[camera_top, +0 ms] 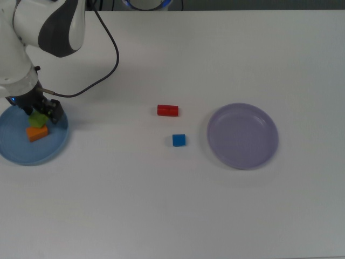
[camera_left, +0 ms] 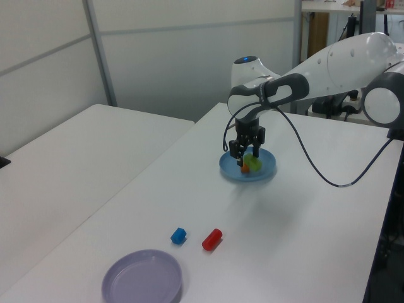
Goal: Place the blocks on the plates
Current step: 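Carry the green block onto the light-blue plate beside the orange block, then lower the gripper onto the blue cube and grasp it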
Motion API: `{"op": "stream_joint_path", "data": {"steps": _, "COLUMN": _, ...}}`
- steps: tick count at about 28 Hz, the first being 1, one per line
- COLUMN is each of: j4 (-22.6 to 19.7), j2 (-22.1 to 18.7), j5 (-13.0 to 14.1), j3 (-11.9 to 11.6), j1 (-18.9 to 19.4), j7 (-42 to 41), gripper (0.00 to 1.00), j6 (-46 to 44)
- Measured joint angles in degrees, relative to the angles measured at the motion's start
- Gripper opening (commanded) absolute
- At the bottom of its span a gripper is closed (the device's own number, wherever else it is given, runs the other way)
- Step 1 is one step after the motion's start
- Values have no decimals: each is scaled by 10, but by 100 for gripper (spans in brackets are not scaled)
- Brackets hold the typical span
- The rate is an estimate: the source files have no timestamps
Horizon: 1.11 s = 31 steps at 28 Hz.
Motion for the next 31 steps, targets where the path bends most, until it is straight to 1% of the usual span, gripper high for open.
{"op": "stream_joint_path", "data": {"steps": 4, "j4": 1, "j2": -7, "j5": 6, "j3": 4, "j1": 11, "j7": 5, "gripper": 100, "j6": 0}}
{"op": "stream_joint_path", "data": {"steps": 10, "j4": -1, "j2": -9, "j5": 7, "j3": 6, "j1": 28, "j7": 22, "gripper": 100, "j6": 0}}
{"op": "stream_joint_path", "data": {"steps": 13, "j4": -1, "j2": -9, "j5": 7, "j3": 17, "j1": 38, "j7": 23, "gripper": 100, "j6": 0}}
{"op": "stream_joint_path", "data": {"steps": 18, "j4": -2, "j2": -9, "j5": 11, "j3": 43, "j1": 82, "j7": 67, "gripper": 100, "j6": 0}}
{"op": "stream_joint_path", "data": {"steps": 20, "j4": -2, "j2": -8, "j5": 11, "j3": 58, "j1": 103, "j7": 84, "gripper": 100, "j6": 0}}
{"op": "stream_joint_path", "data": {"steps": 24, "j4": -2, "j2": -8, "j5": 11, "j3": 79, "j1": 130, "j7": 90, "gripper": 100, "j6": 0}}
{"op": "stream_joint_path", "data": {"steps": 26, "j4": -2, "j2": -8, "j5": 10, "j3": 84, "j1": 145, "j7": 90, "gripper": 100, "j6": 0}}
{"op": "stream_joint_path", "data": {"steps": 31, "j4": -4, "j2": -4, "j5": 3, "j3": 86, "j1": 173, "j7": 73, "gripper": 100, "j6": 0}}
